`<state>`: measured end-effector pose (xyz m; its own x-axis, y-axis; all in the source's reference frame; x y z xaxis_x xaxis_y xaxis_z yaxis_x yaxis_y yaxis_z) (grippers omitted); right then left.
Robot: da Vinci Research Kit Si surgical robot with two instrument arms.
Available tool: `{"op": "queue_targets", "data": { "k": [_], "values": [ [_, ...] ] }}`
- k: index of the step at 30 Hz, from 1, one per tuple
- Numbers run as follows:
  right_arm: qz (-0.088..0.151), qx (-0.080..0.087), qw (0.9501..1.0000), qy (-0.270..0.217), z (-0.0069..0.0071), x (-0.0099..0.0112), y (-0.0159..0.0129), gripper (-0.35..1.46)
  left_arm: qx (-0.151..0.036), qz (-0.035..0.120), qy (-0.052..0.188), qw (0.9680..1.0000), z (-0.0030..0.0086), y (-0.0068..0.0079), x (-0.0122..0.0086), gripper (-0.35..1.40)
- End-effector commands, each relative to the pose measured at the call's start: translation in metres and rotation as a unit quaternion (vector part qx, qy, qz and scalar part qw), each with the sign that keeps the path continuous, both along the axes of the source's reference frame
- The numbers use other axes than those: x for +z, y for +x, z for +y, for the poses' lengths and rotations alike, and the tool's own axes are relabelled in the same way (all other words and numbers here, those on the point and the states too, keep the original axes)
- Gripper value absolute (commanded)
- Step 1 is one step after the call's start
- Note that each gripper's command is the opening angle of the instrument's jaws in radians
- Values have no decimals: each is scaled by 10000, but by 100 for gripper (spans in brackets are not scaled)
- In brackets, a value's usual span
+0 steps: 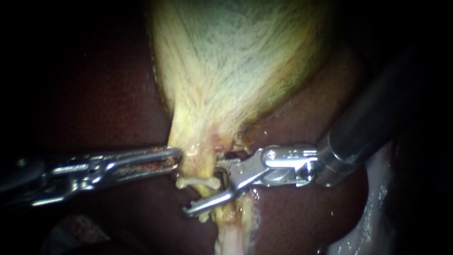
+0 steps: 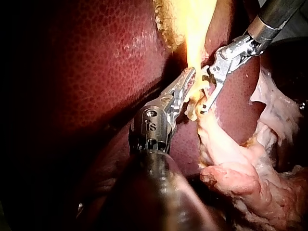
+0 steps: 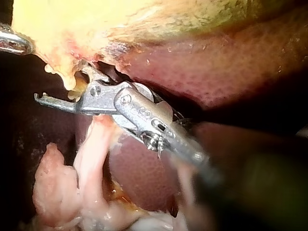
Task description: Going back third clip left tube
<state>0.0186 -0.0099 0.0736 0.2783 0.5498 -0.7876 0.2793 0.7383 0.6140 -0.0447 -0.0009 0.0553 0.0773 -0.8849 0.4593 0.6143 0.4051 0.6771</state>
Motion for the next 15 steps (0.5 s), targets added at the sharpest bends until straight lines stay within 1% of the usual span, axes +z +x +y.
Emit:
{"op": "queue_targets", "data": {
  "k": [1,5,11,15],
  "values": [
    [-25,-14,10000,49,-4,1,-1,52,3,-3,1,10000,0,0,0,-35],
    [-85,-35,9998,151,-11,9,-10,51,4,-3,1,10000,0,1,0,-35],
    [-113,-78,9997,194,-11,11,-29,51,5,-4,1,10000,0,1,0,-35],
    [-155,-109,9996,206,-10,12,-35,51,5,-4,1,10000,0,1,0,-35]
  ]
}}
